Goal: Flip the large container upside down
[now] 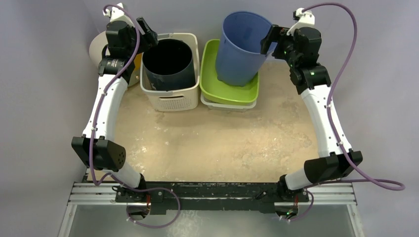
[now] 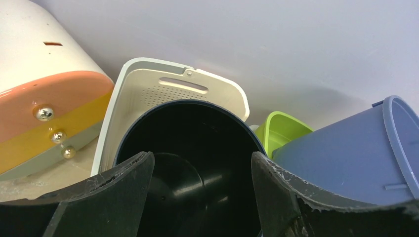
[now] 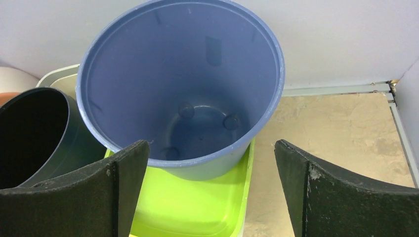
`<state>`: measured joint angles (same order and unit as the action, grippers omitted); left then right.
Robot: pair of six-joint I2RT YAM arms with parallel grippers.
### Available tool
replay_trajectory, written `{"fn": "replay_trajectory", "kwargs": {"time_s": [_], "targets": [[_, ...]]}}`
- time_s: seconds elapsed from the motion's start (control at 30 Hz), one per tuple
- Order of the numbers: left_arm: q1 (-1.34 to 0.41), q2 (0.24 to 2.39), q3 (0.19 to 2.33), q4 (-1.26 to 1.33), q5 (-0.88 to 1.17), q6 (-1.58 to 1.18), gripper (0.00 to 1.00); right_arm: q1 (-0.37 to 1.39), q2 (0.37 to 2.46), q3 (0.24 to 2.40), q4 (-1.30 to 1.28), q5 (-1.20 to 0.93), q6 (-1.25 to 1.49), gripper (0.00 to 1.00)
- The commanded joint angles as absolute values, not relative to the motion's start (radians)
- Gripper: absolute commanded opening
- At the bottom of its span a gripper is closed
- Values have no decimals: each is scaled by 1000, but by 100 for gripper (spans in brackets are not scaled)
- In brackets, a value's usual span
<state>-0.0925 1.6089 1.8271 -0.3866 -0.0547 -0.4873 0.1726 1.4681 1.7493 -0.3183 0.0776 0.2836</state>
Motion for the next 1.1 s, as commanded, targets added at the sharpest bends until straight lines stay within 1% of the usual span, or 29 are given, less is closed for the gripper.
{"fn": "replay_trajectory", "kwargs": {"time_s": [0.0, 0.17, 0.3, 0.4, 0.43, 0.5, 0.57, 0.63, 0.73, 0.8, 0.93, 1.0, 1.07], "targets": [[-97, 1600, 1866, -366, -39, -485, 72, 171, 1476, 1799, -339, 69, 314, 100], [-97, 1595, 1867, -368, -56, -476, 73, 170, 1446, 1748, -271, 25, 318, 100], [-97, 1594, 1866, -368, -58, -476, 73, 163, 1423, 1710, -269, -6, 309, 100], [-97, 1591, 1861, -369, -60, -474, 73, 166, 1394, 1664, -186, -43, 180, 100], [-97, 1590, 1858, -371, -62, -474, 73, 168, 1392, 1662, -175, -53, 160, 97], [-97, 1584, 1847, -369, -68, -474, 73, 172, 1404, 1686, -186, -50, 115, 88], [-97, 1577, 1828, -361, -75, -478, 73, 177, 1437, 1741, -245, -28, 62, 78], [-97, 1572, 1814, -358, -81, -481, 73, 188, 1493, 1828, -326, -34, -11, 72], [-97, 1567, 1801, -356, -89, -483, 73, 219, 1557, 1944, -403, -39, -102, 69], [-97, 1566, 1792, -356, -97, -483, 73, 246, 1574, 1963, -404, -46, -154, 66], [-97, 1566, 1778, -357, -107, -480, 73, 338, 1615, 1995, -428, -72, -227, 64], [-97, 1567, 1776, -366, -115, -475, 73, 396, 1628, 1999, -448, -65, -258, 64], [-97, 1568, 1775, -376, -122, -465, 73, 456, 1634, 1996, -467, -52, -287, 66]]}}
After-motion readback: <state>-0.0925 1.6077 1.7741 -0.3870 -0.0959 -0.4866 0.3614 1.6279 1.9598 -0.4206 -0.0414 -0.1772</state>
